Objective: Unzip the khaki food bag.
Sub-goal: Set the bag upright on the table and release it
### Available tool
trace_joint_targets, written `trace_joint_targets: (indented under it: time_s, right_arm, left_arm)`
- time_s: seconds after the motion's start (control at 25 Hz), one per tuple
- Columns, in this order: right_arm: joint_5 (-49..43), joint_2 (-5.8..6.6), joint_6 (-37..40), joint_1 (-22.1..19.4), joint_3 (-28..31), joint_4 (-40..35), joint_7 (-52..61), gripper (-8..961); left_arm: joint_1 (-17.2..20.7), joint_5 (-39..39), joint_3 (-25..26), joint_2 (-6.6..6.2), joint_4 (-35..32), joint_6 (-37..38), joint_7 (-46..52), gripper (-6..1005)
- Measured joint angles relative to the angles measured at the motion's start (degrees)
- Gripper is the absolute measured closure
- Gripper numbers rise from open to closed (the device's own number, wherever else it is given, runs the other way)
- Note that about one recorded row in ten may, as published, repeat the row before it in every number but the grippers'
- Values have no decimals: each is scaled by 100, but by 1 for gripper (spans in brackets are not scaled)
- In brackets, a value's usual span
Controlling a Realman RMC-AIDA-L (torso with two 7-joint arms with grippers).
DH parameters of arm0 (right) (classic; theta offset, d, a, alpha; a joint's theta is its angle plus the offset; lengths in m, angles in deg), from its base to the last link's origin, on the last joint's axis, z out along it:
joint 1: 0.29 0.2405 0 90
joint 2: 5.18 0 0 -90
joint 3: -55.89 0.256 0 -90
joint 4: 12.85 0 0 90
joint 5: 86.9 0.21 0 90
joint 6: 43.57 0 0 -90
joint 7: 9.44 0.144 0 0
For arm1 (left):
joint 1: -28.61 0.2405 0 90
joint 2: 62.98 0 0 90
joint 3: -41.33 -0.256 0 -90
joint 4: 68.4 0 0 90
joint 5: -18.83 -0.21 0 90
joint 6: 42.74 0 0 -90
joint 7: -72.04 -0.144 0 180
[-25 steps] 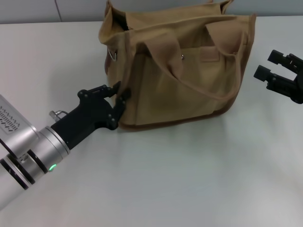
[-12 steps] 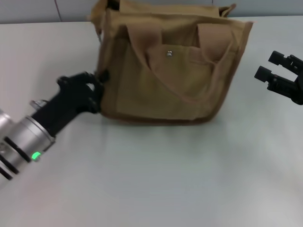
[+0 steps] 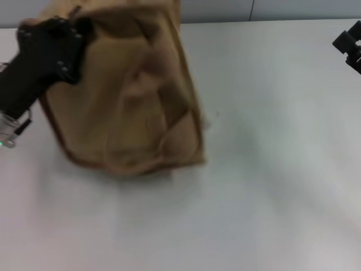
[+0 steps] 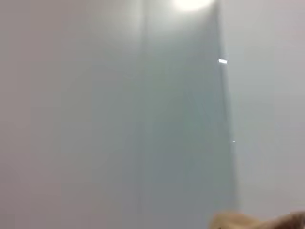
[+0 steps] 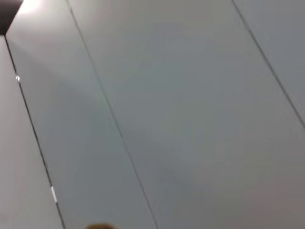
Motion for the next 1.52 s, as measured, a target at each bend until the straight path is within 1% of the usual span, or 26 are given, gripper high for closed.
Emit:
trace_joint_targets:
  time_s: [0.12, 0.16, 0.2, 0.32, 0.44, 0.6, 0.72, 0.96, 1.0, 1.16, 1.52]
  right_arm:
    - [59, -47, -6, 30, -27, 263, -585, 111]
    - [58, -67, -8, 36, -39, 346, -874, 111]
    - [56, -79, -12, 40, -48, 431, -1141, 111]
    - [24, -96, -49, 28, -152, 817, -2081, 112]
    - [13, -98, -231, -7, -384, 1139, -2866, 112]
    - [11, -129, -642, -47, -705, 1473, -3898, 112]
    - [12, -135, -881, -38, -708, 1933, -4779, 113]
    - [56, -165, -1314, 95, -615, 3122, -6818, 113]
    - [59, -165, -1360, 118, -590, 3248, -7017, 113]
    - [46, -165, -1464, 191, -405, 3589, -7420, 114]
    - [34, -164, -1562, 455, -379, 3781, -7400, 115]
  left_arm:
    - [-80, -50, -573, 39, 186, -85, -321, 945]
    - [-113, -48, -825, 50, 389, -191, -639, 944]
    - [-133, -45, -973, 55, 584, -259, -919, 944]
    - [-124, -30, -1208, 56, 977, -339, -1568, 941]
    - [-36, -30, -1296, 56, 1115, -342, -1809, 939]
    - [121, -8, -1258, 57, 1134, -267, -1838, 936]
    - [178, 0, -1239, 56, 1114, -231, -1840, 934]
    - [146, 0, -1243, 56, 1148, -265, -1843, 929]
    - [139, 0, -1245, 56, 1156, -269, -1843, 928]
    - [118, -6, -1252, 56, 1182, -285, -1845, 925]
    - [96, -48, -1286, 56, 1261, -302, -1846, 918]
